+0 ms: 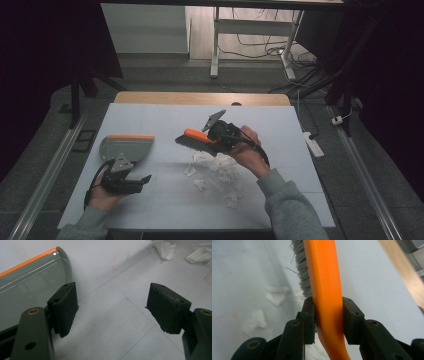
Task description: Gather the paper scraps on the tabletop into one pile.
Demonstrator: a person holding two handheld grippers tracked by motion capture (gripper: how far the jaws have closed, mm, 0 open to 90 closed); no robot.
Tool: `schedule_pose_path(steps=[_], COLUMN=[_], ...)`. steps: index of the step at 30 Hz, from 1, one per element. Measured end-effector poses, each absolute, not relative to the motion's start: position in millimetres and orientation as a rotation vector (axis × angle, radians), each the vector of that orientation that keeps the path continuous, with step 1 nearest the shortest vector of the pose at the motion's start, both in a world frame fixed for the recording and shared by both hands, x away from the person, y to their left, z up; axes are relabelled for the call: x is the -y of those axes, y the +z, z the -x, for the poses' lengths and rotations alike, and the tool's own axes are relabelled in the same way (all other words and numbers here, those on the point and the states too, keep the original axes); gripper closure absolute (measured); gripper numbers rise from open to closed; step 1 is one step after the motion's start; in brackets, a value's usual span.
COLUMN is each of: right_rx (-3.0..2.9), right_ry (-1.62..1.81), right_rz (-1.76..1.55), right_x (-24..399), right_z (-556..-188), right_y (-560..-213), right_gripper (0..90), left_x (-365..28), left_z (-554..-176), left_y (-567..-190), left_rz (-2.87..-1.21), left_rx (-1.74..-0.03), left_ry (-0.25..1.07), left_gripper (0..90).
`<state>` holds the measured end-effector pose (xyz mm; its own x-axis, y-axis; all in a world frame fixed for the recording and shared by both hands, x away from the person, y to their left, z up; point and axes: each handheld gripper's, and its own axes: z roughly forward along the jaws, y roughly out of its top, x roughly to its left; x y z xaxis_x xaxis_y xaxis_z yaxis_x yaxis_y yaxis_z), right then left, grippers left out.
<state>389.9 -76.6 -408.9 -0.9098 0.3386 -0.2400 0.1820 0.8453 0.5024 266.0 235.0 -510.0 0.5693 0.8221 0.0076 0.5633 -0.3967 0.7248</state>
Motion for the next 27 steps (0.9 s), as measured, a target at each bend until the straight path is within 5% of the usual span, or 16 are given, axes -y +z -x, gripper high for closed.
schedule_pose_path(steps=[18, 27], right_rx=[-2.871, -2.827], right_ry=[0.682, 0.657], right_rz=[-0.686, -0.778], right_x=[15, 7], right_z=[-341, -362], right_y=[-447, -467], right_gripper=[66.6, 66.6], left_x=[-258, -259], left_z=[-264, -265], left_y=[-508, -509], left_rz=[-2.034, -2.042], left_rx=[-1.175, -1.176], left_ry=[0.498, 0.496], left_gripper=[26.3, 26.3])
